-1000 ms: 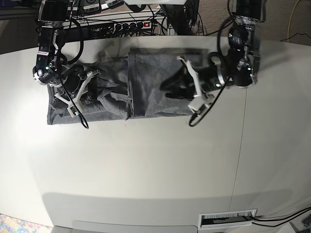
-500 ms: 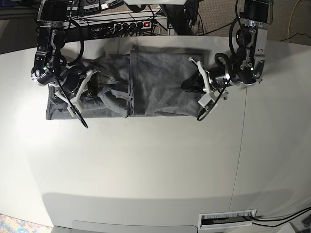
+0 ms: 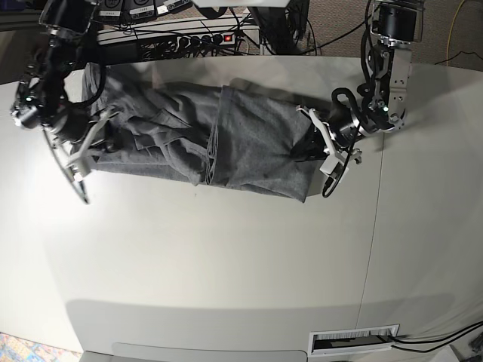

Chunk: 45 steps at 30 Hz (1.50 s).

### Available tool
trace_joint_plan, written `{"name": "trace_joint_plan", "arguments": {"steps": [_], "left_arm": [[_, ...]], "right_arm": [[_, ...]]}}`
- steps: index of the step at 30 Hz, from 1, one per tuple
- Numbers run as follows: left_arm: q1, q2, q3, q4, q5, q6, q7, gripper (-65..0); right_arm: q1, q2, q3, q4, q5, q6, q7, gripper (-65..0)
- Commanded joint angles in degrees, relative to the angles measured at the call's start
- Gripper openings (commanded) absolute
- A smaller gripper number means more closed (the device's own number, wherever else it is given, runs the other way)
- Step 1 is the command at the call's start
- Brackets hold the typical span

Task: Fold the T-shirt properly
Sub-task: 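Grasp the opposite strip end with the right gripper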

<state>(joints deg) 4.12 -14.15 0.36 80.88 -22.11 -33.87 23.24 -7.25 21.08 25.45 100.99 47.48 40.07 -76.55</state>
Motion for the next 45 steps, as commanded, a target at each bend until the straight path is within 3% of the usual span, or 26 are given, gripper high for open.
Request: {"name": "trace_joint_plan", "arguments": {"steps": [1, 5, 11, 14, 23, 27, 28, 35, 45], "left_arm": [[0.48, -0.96, -0.17, -0.7, 5.49, 3.48, 5.64, -65.0], [0.48, -0.98, -0.17, -0.7, 5.53, 3.48, 5.64, -65.0], [0.48, -0.94, -0.17, -0.7, 5.44, 3.43, 5.46, -65.0], [0.48, -0.94, -0.17, -0.7, 5.44, 3.45, 5.18, -65.0], [0.48, -0.92, -0.17, -0.7, 5.42, 3.41, 5.16, -65.0], [0.5, -0.94, -0.17, -0.7, 5.44, 3.13, 5.2, -65.0], [0.5, -0.94, -0.17, -0.7, 5.44, 2.75, 5.2, -65.0], [0.48, -0.92, -0.13, -0.7, 5.4, 2.34, 5.01, -65.0], [0.5, -0.92, -0.13, -0.7, 5.4, 2.34, 4.76, -65.0]], "right_arm": [[-0.04, 1.01, 2.86, 0.79, 1.62, -0.07, -0.33, -49.9], [-3.87, 1.03, 12.22, 0.79, 3.04, -0.07, -0.31, -40.5], [-10.19, 0.98, 20.83, 0.79, 3.3, -0.07, 2.75, -39.9], [-10.69, 0.94, 22.62, 0.79, 7.69, -0.07, 4.5, -39.9], [-9.09, -3.13, 24.11, 0.81, 7.96, -0.07, 4.09, -39.8], [-8.61, -4.57, 24.09, 0.79, 6.14, -0.07, 5.68, -26.1], [-8.63, -4.66, 24.06, 0.76, 4.55, -0.07, 6.78, -25.3], [-7.69, -6.01, 24.04, 0.52, 1.22, -0.07, 11.78, -25.3], [-3.43, -8.22, 23.74, -7.19, -0.07, -0.07, 11.76, -25.3]]}}
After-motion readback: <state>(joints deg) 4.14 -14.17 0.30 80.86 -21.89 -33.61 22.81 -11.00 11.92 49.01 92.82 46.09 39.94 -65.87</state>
